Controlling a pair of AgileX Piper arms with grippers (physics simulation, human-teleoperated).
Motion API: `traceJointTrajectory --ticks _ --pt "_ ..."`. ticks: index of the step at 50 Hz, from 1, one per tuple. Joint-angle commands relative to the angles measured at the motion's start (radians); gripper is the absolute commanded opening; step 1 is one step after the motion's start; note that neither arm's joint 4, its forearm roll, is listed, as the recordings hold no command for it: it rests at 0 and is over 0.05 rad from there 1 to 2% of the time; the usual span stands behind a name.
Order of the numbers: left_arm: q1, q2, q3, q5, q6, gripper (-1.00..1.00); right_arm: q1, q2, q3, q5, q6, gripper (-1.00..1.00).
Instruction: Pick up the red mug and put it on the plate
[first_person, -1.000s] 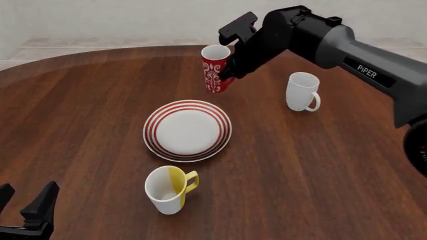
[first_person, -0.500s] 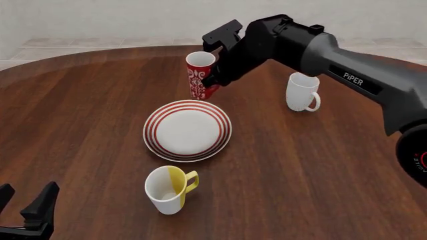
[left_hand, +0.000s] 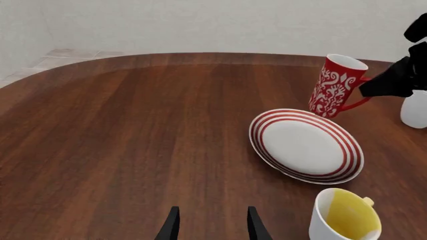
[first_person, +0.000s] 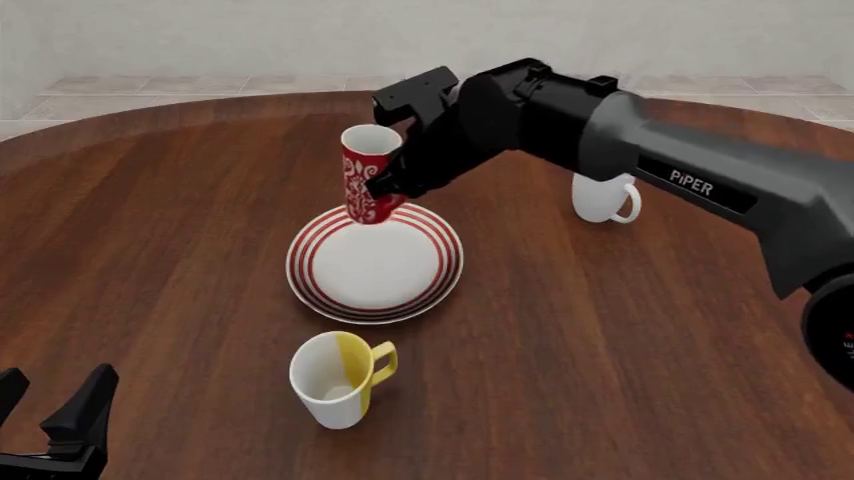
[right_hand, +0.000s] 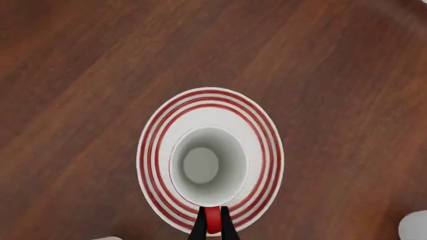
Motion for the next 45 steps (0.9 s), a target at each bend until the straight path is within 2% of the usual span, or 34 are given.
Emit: traceJointTrajectory --ticks 1,18,28,32,45 --pt "0.005 0.000 -0.001 -0.002 0.001 1.00 0.012 -0.004 0.049 -0.046 0.047 -1.00" --pt "0.014 0.000 -0.004 0.004 0.004 1.00 0.008 0.005 0.101 -0.098 0.060 -1.00" --pt "0.012 0.000 -0.005 0.012 0.003 1.00 -0.035 0.017 0.093 -0.101 0.032 -1.00" --pt "0.011 0.000 -0.005 0.014 0.001 1.00 -0.070 0.034 0.076 -0.102 -0.008 -1.00" --pt "0.011 0.000 -0.005 0.017 -0.001 1.00 -0.055 0.049 0.090 -0.120 0.014 -1.00"
